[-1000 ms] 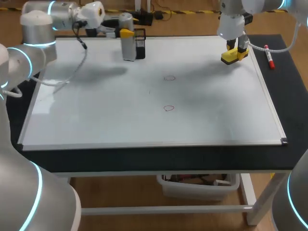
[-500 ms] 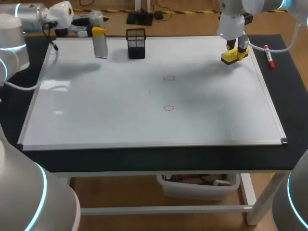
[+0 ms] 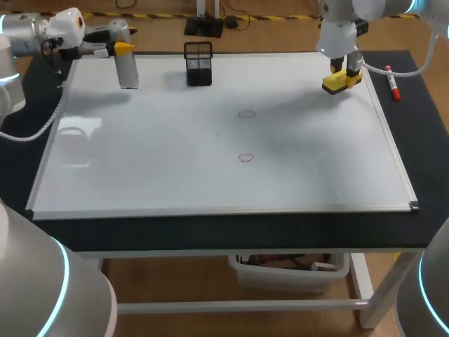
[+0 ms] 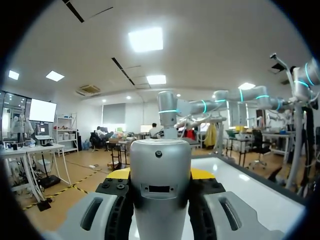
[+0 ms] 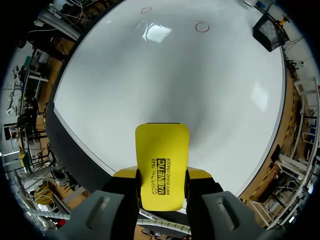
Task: Pick up the inspection probe, press it on each red-marked spot on the whiteboard one by one, put down the probe, pick up the eraser, and wipe off all the red marks.
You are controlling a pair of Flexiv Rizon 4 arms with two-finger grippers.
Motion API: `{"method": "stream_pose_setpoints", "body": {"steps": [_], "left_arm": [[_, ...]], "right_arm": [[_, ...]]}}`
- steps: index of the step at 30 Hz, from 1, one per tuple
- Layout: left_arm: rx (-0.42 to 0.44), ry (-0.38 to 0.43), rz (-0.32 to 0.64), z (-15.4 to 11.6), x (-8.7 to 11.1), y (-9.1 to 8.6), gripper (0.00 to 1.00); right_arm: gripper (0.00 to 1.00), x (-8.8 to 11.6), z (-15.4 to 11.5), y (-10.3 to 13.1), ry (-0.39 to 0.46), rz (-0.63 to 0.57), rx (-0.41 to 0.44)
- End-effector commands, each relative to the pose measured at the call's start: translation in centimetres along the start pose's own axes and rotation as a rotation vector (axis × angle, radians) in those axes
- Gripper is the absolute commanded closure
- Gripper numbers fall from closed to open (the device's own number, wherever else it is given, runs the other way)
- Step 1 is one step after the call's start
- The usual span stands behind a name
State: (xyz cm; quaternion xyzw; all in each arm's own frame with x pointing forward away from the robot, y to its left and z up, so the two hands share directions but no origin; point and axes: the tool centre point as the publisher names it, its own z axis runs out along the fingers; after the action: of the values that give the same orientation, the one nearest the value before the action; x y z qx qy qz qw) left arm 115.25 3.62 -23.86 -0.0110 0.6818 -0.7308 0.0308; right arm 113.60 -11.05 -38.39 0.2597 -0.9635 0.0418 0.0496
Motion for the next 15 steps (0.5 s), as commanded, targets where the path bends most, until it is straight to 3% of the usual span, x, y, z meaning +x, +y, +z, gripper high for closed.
{"method": "stream_pose_setpoints", "body": {"steps": [1,15], "left_arm": [[0.009,0.008,0.004,-0.71,-0.36,0.02,1.0],[0.015,-0.01,0.019,-1.33,-0.14,-0.69,1.0]], "right_arm": [[1.0,-0.01,-0.19,-0.06,0.004,-0.001,0.003],[1.0,-0.01,-0.19,-0.06,0.004,-0.001,0.003]]}}
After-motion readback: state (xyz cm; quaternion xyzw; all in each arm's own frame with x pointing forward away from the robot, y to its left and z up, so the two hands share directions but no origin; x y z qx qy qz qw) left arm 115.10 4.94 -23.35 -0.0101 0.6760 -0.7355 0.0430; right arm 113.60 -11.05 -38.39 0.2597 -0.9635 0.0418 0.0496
